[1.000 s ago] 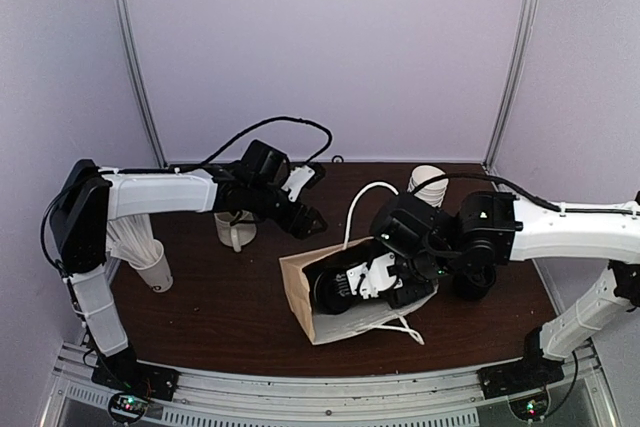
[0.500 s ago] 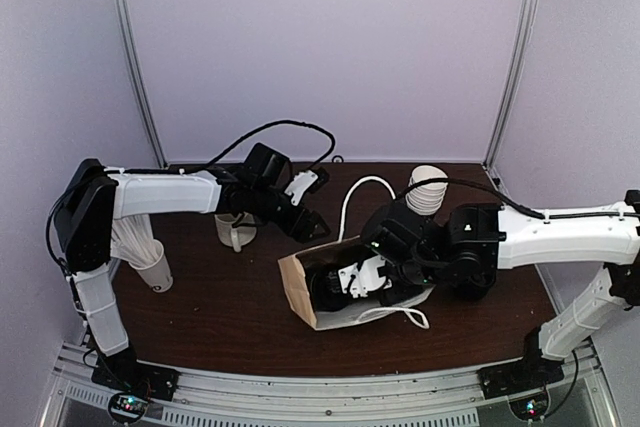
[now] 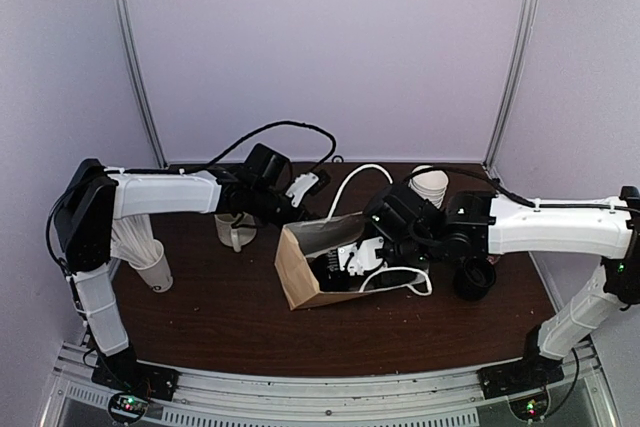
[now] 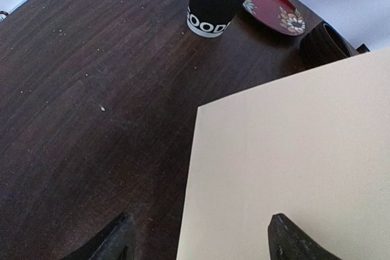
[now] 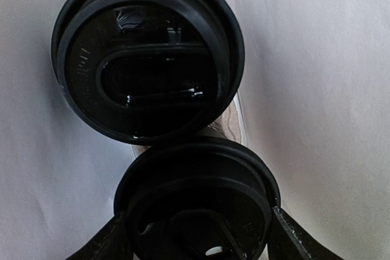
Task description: Pack the takeout coffee
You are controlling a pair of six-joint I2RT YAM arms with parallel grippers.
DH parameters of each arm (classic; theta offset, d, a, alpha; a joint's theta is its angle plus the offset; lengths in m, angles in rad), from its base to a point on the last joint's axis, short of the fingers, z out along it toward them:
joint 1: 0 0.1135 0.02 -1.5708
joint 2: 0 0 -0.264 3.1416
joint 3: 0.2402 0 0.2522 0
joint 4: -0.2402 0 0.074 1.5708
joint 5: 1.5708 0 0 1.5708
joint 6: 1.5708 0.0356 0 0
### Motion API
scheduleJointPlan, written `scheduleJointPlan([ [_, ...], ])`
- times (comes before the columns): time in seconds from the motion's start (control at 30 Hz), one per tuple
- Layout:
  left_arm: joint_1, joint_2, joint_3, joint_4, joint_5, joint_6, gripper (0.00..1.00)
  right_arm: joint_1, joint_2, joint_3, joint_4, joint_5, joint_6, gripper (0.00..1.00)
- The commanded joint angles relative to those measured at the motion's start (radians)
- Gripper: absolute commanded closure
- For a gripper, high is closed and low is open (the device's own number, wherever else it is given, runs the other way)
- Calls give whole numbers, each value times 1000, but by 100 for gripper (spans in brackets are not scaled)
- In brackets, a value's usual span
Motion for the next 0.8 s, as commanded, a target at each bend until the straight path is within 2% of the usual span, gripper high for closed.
scheduleJointPlan([
  [0.0,0,19,25,3,33,12,22,-35,43,19,-23,-117,1,73],
  [0.3,22,26,38,-9,91,5,22,-58,117,157,-176,-210,-4,71],
  [0.57,49,99,122,-58,283,18,25,-125,209,314,-325,-399,31,72],
  [0.77,66,165,221,-124,451,24,33,-145,289,469,-506,-487,44,72],
])
